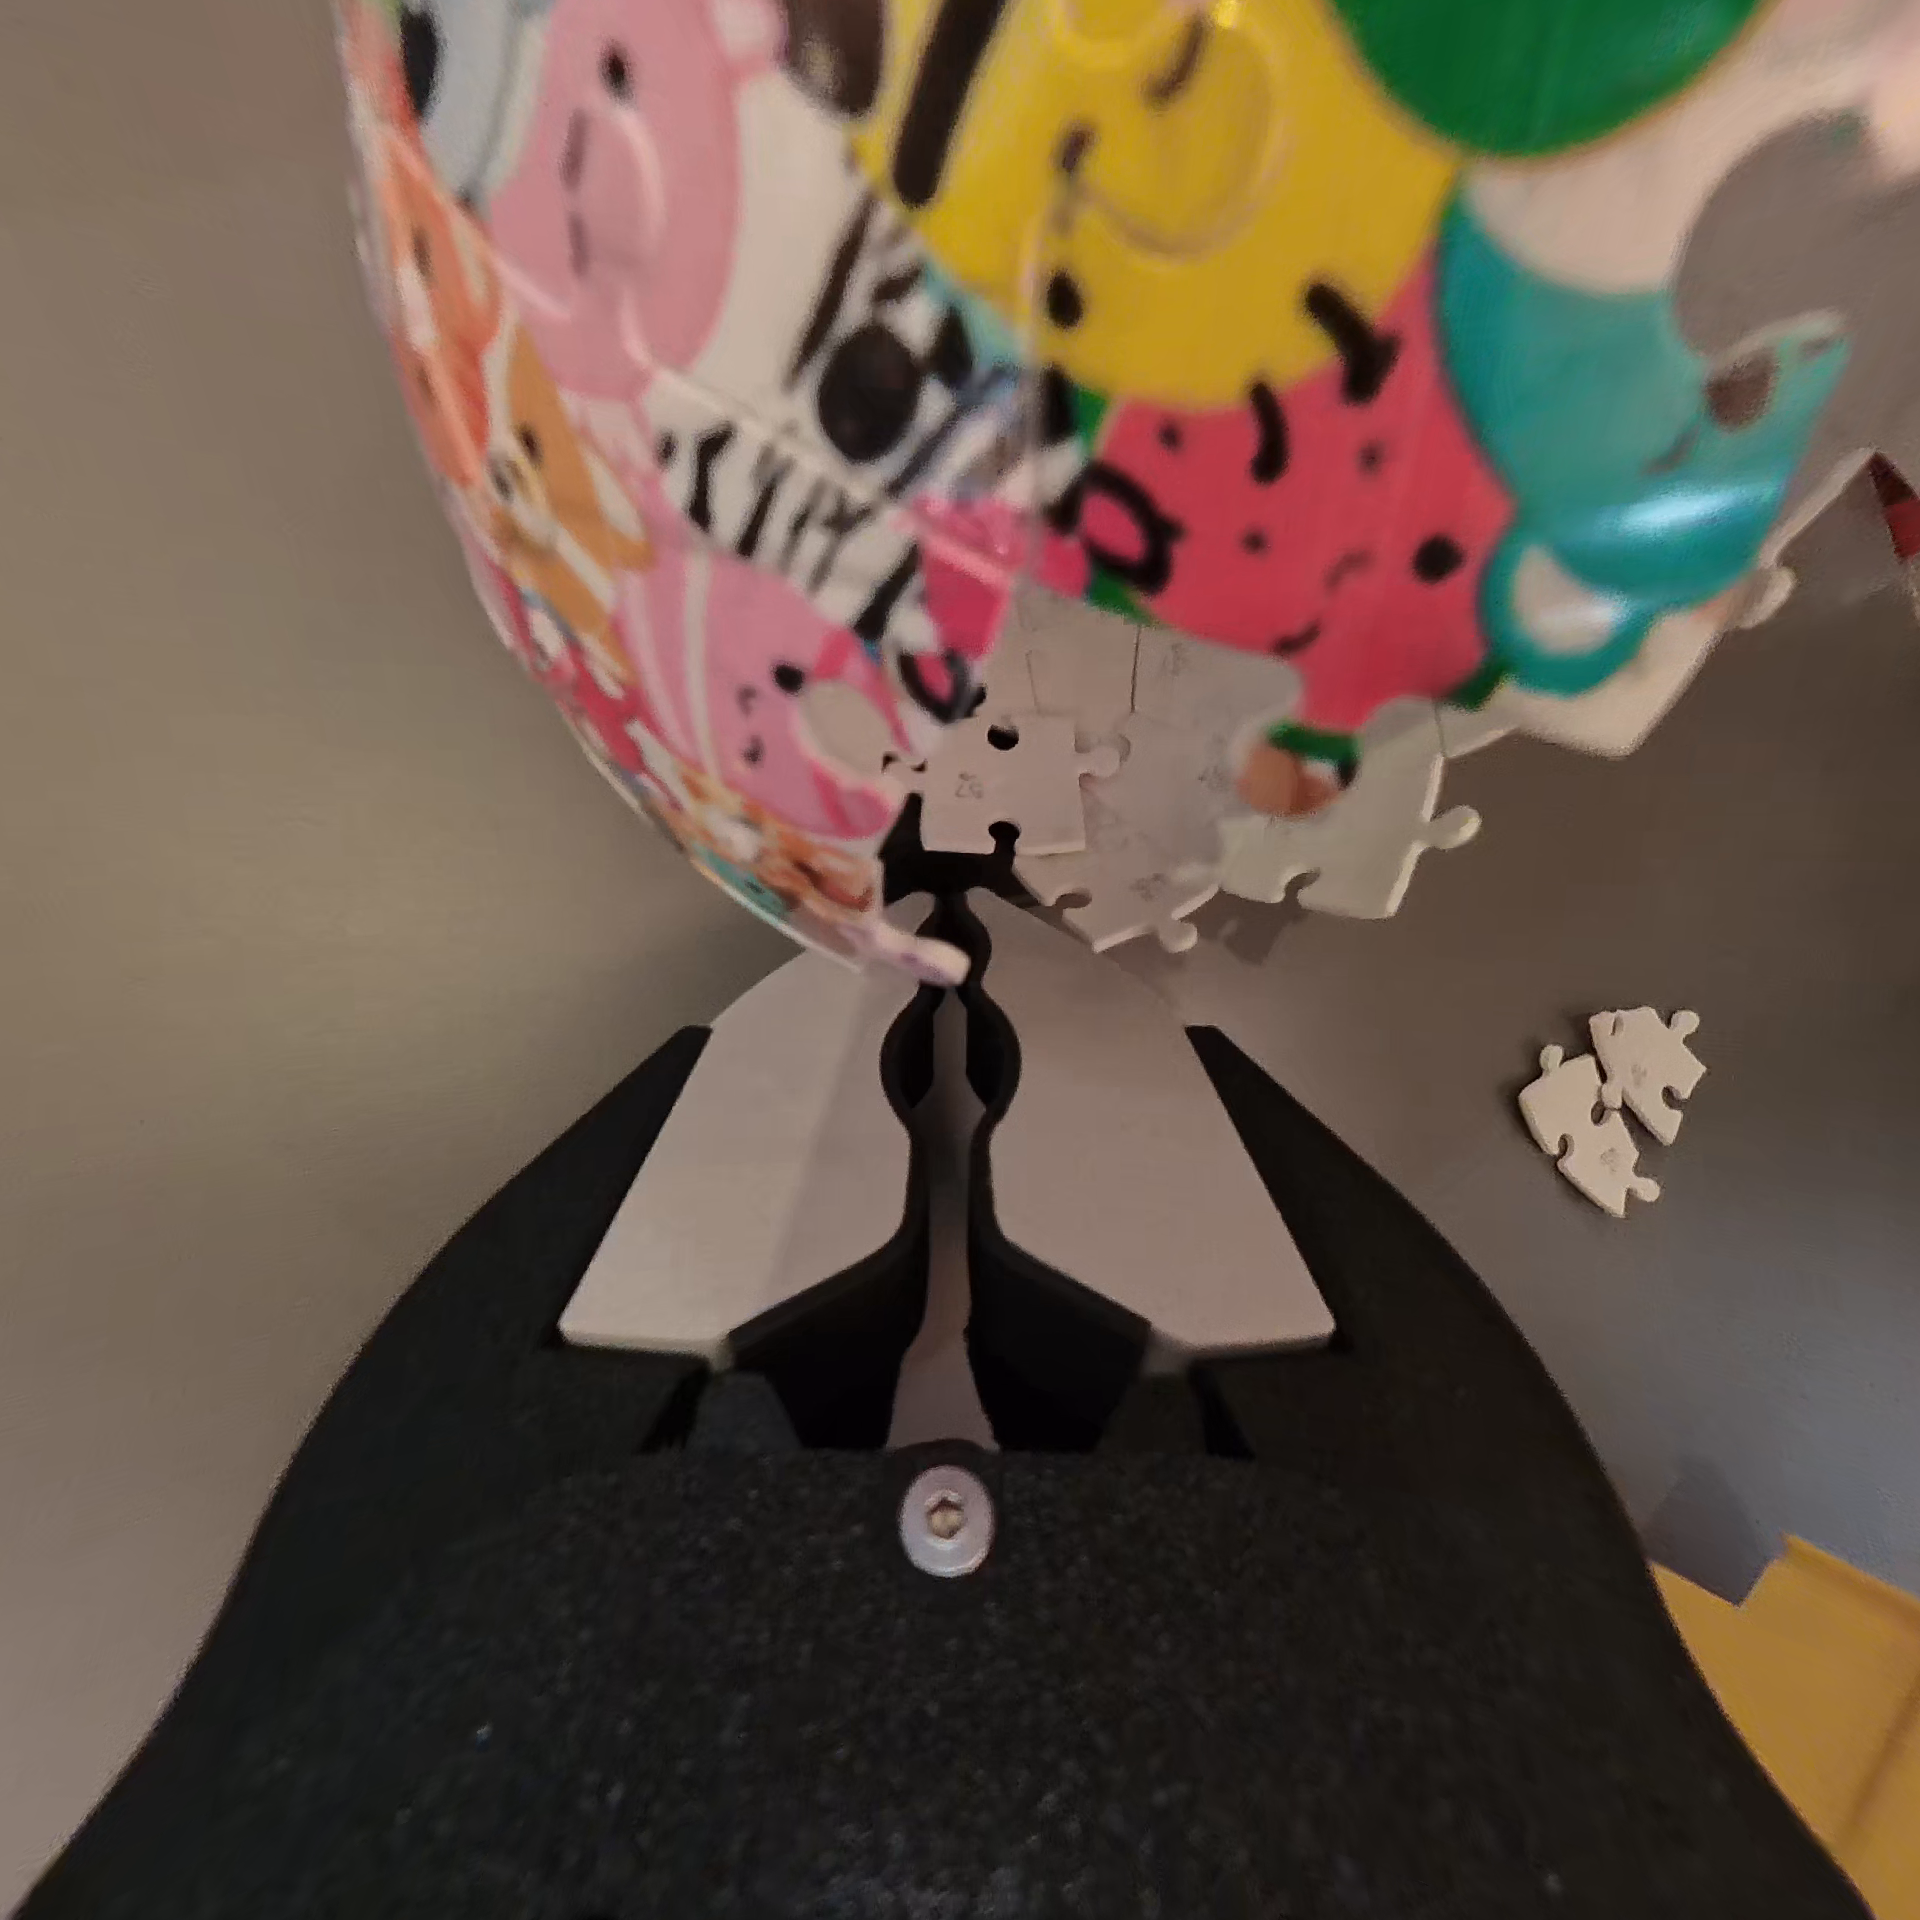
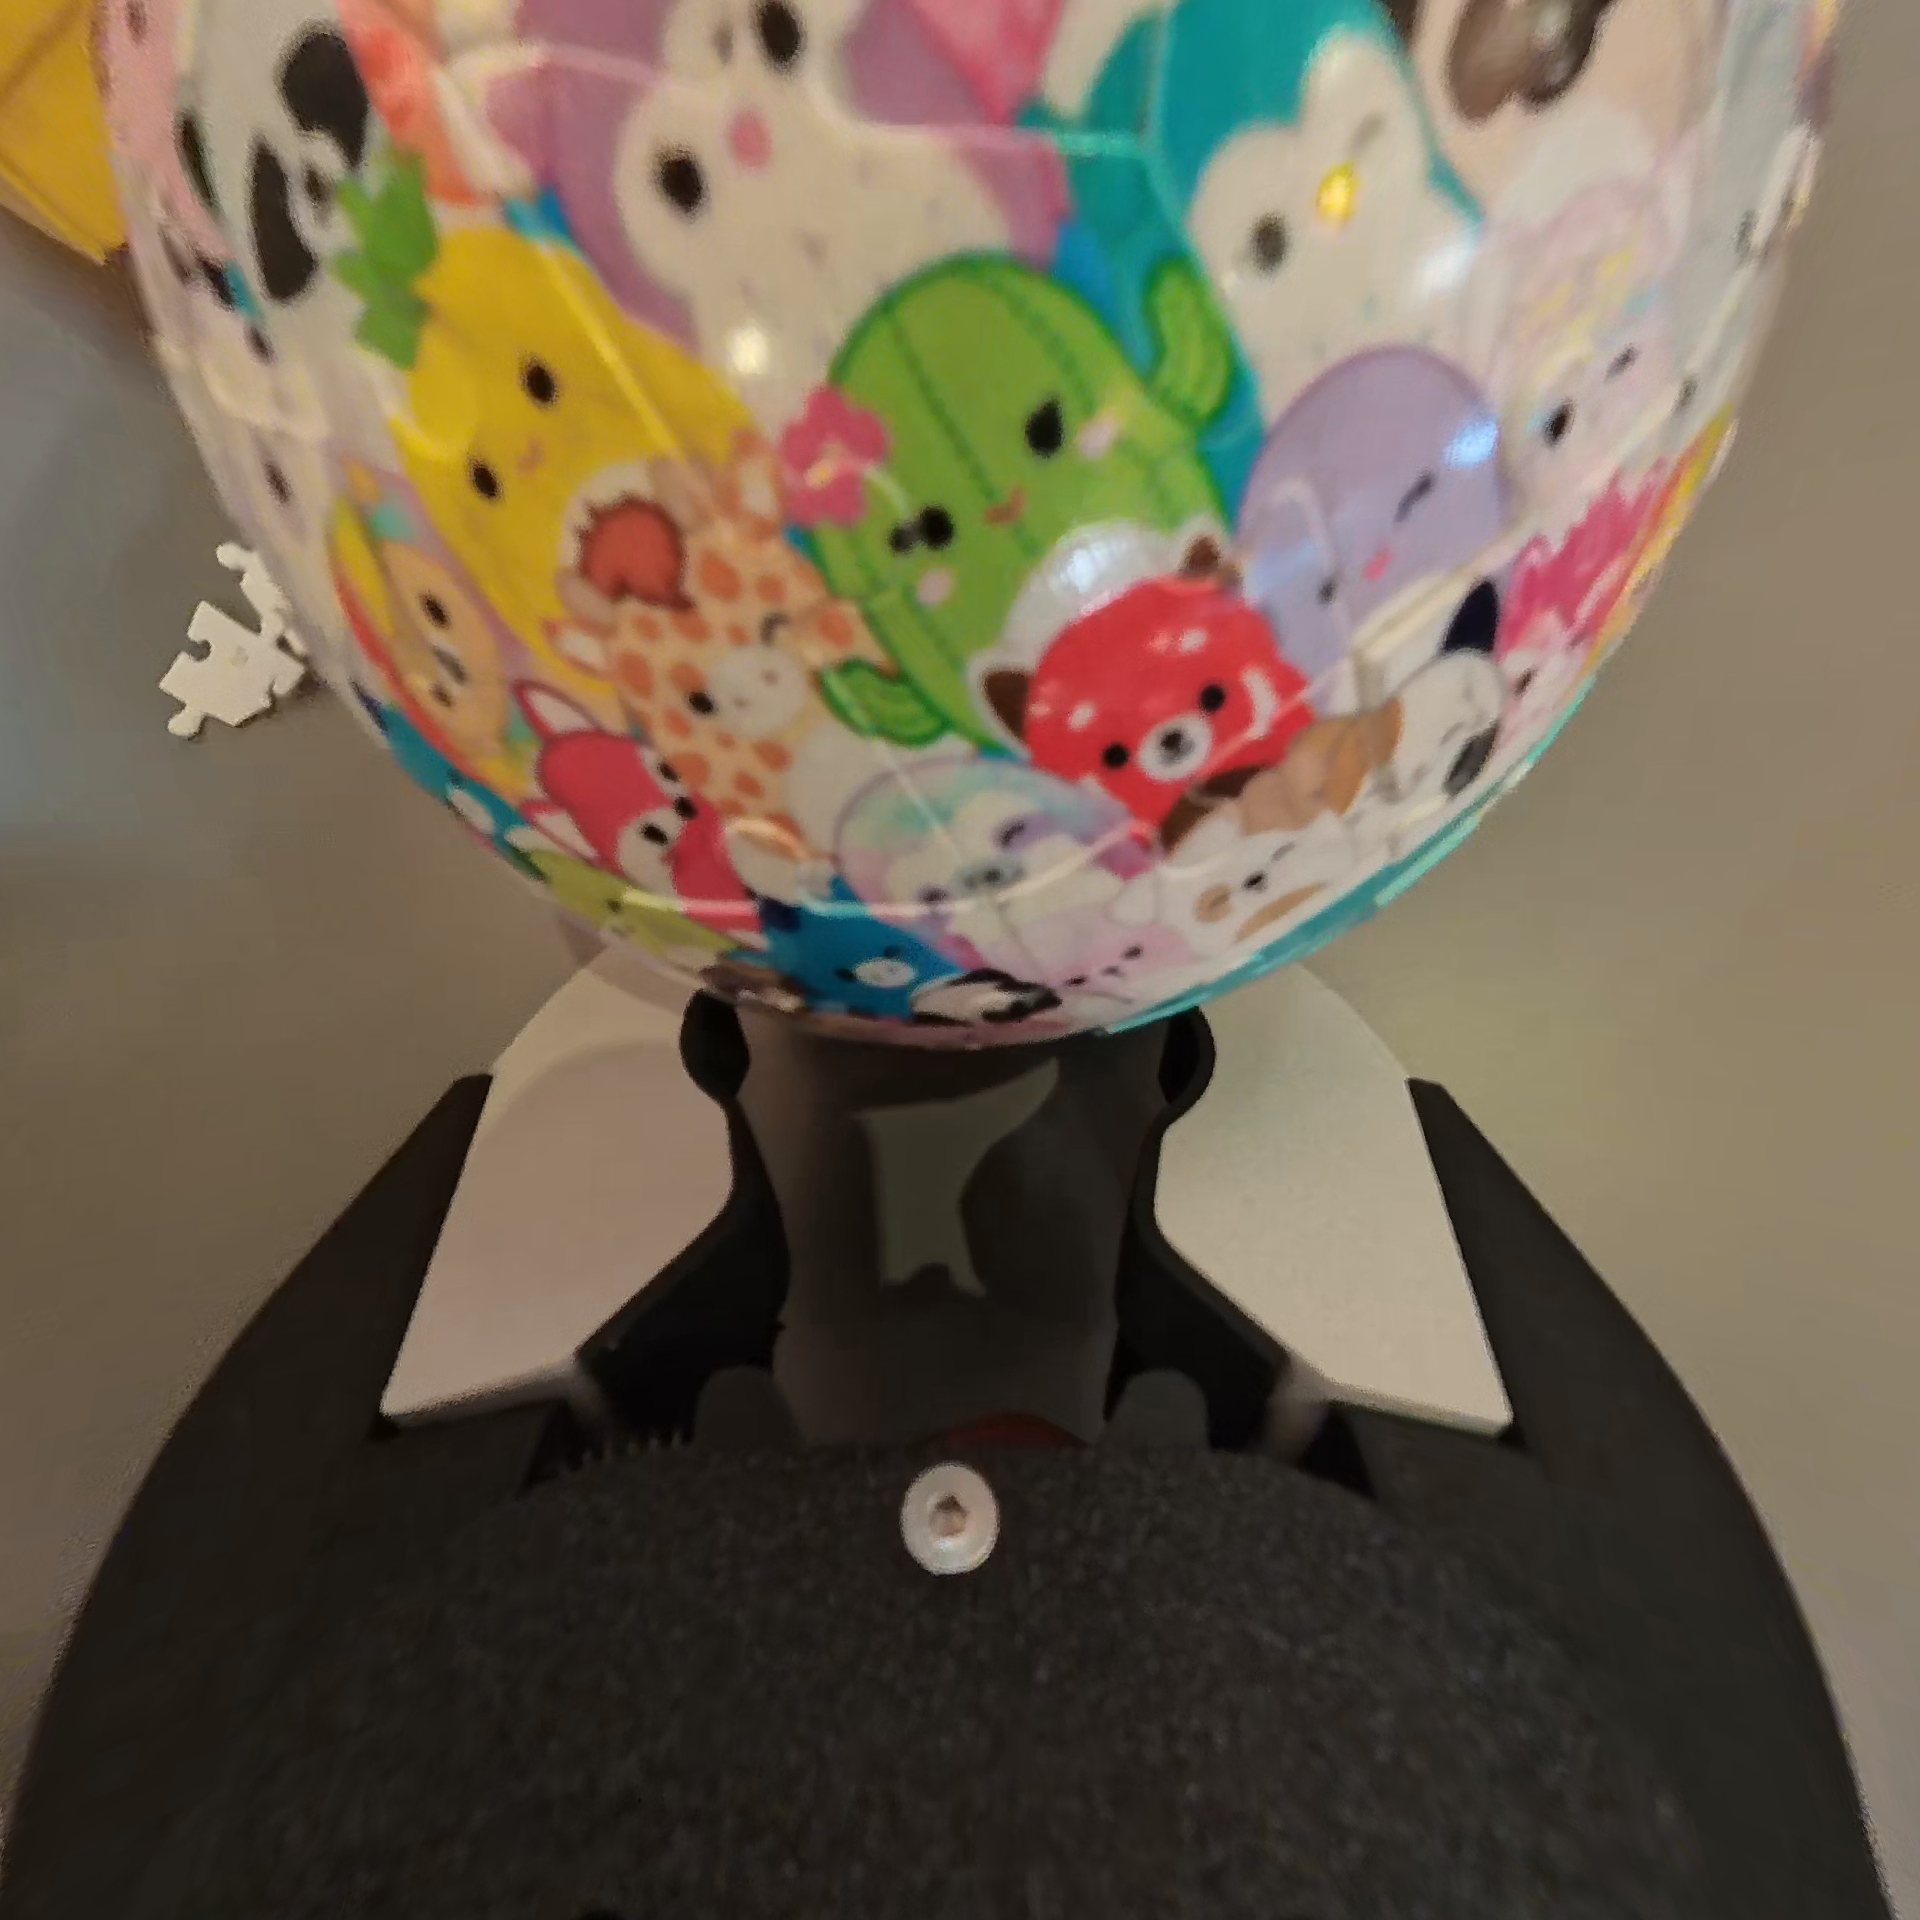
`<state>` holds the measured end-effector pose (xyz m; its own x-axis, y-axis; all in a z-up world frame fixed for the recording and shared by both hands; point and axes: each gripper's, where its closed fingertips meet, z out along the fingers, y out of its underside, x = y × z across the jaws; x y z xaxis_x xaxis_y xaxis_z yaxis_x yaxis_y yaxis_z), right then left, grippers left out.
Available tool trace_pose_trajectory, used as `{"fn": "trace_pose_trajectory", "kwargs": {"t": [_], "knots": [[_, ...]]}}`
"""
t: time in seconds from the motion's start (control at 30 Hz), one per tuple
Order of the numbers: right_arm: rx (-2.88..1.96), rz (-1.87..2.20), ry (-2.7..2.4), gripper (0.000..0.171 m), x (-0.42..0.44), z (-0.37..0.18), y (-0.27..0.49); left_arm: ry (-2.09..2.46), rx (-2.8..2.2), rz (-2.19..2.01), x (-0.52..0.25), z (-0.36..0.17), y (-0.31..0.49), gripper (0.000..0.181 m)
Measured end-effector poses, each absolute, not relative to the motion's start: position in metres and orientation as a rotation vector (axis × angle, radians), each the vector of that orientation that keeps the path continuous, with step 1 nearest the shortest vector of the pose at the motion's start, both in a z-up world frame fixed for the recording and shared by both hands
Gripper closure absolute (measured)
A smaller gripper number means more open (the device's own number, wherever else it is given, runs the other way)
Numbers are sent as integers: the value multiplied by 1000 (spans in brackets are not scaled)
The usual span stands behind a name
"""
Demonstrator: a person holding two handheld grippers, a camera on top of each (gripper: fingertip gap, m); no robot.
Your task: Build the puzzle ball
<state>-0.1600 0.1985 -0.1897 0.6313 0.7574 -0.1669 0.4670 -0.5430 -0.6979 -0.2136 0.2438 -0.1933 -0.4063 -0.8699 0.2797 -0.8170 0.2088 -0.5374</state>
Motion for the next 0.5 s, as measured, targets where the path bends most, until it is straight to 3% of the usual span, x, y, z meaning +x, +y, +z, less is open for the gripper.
{"fn": "trace_pose_trajectory", "kwargs": {"t": [0.5], "knots": [[-2033,775,-1442,92,-140,-190,207,2294,-1824,-905,-212,-194,226,181]]}}
